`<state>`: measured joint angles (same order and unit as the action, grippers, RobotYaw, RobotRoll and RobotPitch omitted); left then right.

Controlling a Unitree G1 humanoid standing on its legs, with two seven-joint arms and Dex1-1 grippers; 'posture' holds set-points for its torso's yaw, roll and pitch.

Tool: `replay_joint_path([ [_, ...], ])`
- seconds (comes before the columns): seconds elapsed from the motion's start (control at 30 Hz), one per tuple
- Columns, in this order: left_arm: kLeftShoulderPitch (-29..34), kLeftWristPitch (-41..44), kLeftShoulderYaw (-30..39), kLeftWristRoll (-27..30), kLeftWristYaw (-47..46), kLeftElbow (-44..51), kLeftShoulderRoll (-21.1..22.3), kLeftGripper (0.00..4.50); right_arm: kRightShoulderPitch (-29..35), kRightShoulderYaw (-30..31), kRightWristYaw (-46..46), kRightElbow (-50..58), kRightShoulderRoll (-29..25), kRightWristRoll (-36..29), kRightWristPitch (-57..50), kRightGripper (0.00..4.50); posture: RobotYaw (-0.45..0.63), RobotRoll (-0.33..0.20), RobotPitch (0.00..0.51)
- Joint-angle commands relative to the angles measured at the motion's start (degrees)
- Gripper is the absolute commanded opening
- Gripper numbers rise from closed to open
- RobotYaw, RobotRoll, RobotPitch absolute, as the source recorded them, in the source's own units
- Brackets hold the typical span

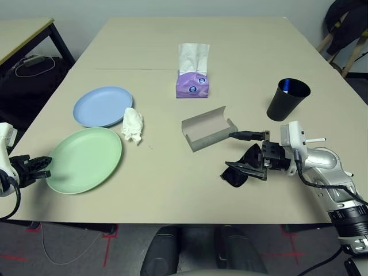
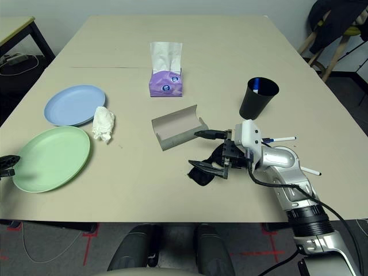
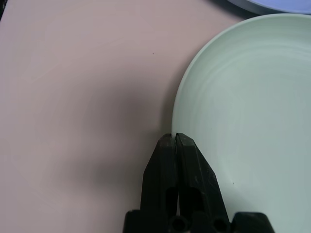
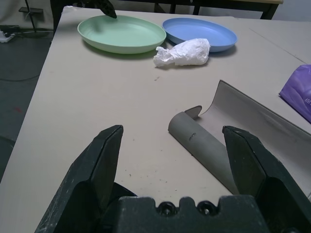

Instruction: Organize and tidy the items on the table.

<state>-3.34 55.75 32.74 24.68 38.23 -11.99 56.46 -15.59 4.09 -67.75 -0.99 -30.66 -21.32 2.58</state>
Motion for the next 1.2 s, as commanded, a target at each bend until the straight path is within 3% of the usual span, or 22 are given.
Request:
replay_joint_path([
  [0.03,1.09,2.87,1.69,1.57,0.21,1.99,-0.29,0.03,-0.42,0.9,-0.19,0.36,0.17,0.32,0.04,4.5,0.08,0.0,0.105],
  [0.4,-2.81,9.9,9.82,5.59,-5.81,7.17,-3.06,0.03,-0.5,1.15,-0.45,-0.25,0.41,0.32,0.47,4.5,0.09,0.0,0.106],
  [0.77,-12.34,12.62,11.21,6.46,-11.69,4.73,-4.57,0.03,-1.32,0.76,1.09,-0.24,1.76,0.04,-0.38,4.5,0.09,0.0,0.109],
  [0.97,-23.9,8.93,7.82,3.61,-20.97,-0.82,-11.42,0.03,-1.94,0.16,2.09,-0.14,2.34,-0.69,-1.69,4.5,0.09,0.0,0.11],
  [1.2,-34.03,-6.11,8.63,-0.63,-36.54,-9.5,-23.35,0.03,-1.37,0.35,3.68,1.69,2.89,-0.67,-2.4,4.5,0.07,0.0,0.103],
])
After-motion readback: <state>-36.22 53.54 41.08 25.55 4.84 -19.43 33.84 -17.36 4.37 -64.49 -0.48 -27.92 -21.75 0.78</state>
